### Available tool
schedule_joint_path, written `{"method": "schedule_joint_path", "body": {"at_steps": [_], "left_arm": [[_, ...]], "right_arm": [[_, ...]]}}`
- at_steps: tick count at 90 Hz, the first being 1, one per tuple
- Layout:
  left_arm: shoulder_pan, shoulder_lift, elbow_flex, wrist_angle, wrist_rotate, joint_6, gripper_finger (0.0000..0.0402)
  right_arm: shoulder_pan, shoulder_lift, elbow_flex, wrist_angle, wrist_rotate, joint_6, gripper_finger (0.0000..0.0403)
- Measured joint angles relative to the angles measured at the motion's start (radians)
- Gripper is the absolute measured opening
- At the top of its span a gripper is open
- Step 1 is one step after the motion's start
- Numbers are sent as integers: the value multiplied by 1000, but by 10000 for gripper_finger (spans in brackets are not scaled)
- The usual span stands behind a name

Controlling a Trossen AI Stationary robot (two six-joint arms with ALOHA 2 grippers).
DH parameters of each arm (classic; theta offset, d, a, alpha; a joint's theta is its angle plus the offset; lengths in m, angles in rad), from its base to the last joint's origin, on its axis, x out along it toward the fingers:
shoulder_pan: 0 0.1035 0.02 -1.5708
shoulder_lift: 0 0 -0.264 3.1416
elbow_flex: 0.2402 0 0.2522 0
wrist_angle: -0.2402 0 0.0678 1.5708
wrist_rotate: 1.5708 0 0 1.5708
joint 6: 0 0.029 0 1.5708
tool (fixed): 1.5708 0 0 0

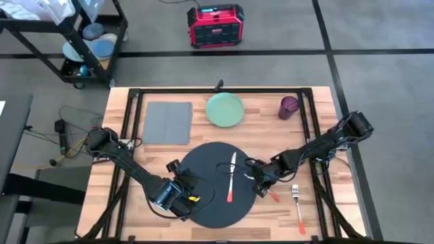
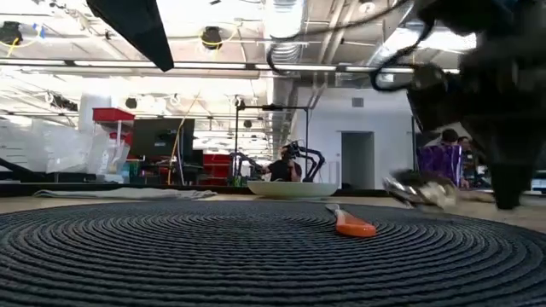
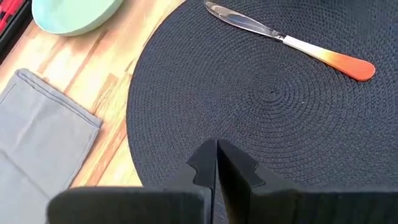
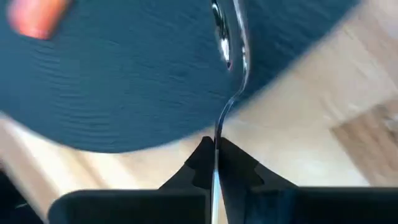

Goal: Set table place
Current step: Put the orange spoon on the dark gray placemat to the right of the orange table knife

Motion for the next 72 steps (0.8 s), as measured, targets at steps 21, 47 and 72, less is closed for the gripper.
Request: {"method": "schedule_joint_path", "body": {"at_steps": [21, 47, 72], "left_arm": [[0, 0, 0, 1, -9, 0, 0], [0, 0, 0, 1, -10, 3, 0], [2, 0, 0, 1, -13, 70, 0]], "right_arm": [[-41, -8, 42, 58, -15, -1, 1], [-114, -9, 44, 236, 74, 154, 1], [-90, -10, -48, 503, 171, 271, 0]]}}
